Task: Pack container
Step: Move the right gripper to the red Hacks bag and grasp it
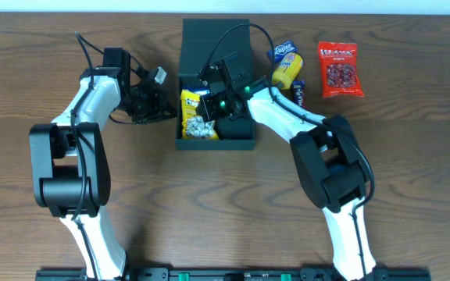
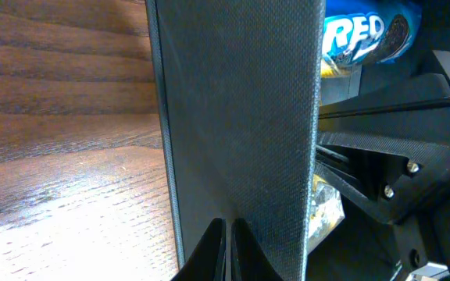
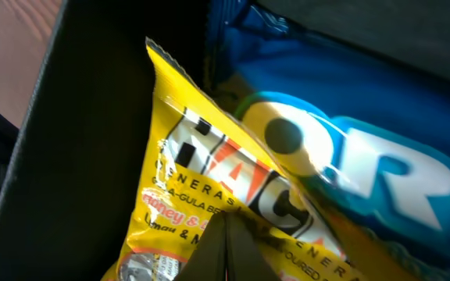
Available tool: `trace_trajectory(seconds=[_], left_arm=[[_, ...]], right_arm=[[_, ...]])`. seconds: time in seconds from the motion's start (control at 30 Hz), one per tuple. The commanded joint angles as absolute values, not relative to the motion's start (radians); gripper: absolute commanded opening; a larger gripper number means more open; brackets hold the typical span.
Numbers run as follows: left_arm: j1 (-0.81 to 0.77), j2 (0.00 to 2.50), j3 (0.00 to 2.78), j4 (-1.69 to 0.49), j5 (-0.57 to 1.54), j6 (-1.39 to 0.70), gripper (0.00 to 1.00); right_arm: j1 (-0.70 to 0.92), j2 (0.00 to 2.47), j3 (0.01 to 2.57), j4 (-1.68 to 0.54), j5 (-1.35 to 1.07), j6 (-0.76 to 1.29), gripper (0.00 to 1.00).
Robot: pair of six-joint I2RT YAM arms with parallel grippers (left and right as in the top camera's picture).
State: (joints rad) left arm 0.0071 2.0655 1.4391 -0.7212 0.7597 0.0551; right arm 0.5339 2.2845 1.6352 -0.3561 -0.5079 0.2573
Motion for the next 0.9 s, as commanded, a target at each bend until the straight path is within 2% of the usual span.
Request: trace_trajectory(seconds=[0.0,0.2,0.4,0.7,0.83,0.87], left_arm=[[-0.001,2.073,1.433,-0.721,0.779,0.051,0.06],[-0.001,2.073,1.433,-0.721,0.778,0.051,0.06],[-0.001,2.073,1.433,-0.721,0.778,0.052,0.06],[0.001,2.073,1.433,-0.720,0.775,0.052,0.06],[0.000,2.073,1.433,-0.719,0.775,0.052,0.06],[0.001,2.073,1.433,-0.717,0.775,0.052,0.06]], right_arm=[[0.566,2.323,1.634,-0.362,-0.551,0.276,0.01],[0.550,2.306,1.663,-0.394,-0.555,0.276,0.01],[0.485,2.223,1.837,-0.562,-0.542,0.215,0.01],[0.270,2.072,1.913,-0.668,-0.213,0.209,0.01],[0.139,2.086,1.913,-0.770,-0.077,0.208,0.14],[0.110,2.095,1.913,-0.796,-0.054,0.208,0.23]])
